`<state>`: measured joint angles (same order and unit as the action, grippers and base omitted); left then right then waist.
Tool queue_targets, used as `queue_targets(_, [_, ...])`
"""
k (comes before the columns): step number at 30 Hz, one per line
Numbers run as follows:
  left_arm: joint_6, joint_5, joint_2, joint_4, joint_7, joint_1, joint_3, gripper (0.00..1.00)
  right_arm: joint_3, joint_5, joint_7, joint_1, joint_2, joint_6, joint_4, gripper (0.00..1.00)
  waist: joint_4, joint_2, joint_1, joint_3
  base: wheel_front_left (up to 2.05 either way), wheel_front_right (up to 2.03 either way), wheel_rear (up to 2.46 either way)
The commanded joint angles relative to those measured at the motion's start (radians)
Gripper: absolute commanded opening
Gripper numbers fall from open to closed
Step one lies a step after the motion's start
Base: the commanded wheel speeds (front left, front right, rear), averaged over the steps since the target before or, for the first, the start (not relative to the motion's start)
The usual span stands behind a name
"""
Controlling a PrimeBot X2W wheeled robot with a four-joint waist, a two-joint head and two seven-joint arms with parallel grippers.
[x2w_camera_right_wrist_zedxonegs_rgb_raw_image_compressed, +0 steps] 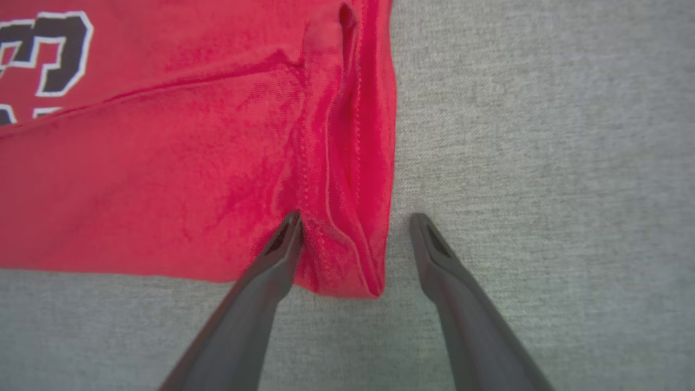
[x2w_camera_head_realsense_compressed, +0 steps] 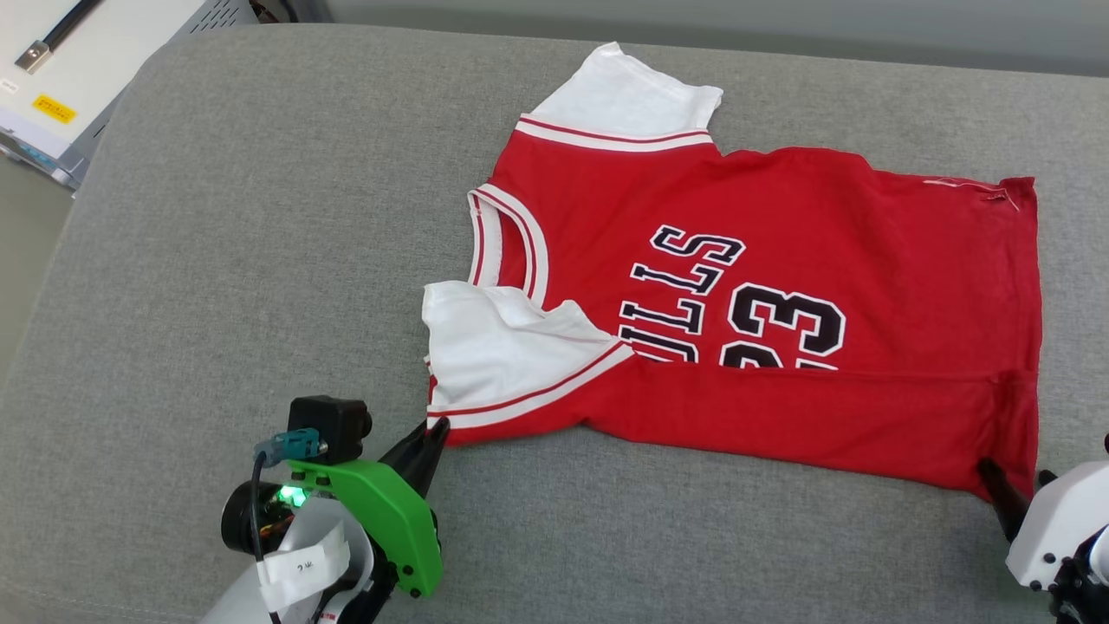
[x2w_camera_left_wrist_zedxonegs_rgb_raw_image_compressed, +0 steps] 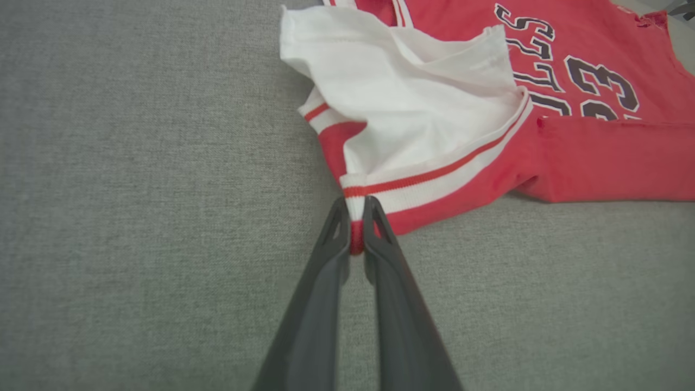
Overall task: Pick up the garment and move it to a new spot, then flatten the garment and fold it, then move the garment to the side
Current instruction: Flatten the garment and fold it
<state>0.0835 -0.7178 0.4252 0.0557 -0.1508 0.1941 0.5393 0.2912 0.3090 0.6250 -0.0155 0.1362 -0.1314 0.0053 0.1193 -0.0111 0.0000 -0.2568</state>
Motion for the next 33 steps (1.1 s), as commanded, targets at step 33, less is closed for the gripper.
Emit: queue_targets(33, [0.05, -0.044, 0.081, -0.049, -0.095, -0.259, 0.064, 0.0, 0.065, 0.105, 0.201, 0.189, 0.09, 0.001, -0.085, 0.0, 0.018, 0.0111, 0.0, 0.193, 0.0, 0.0, 0.0])
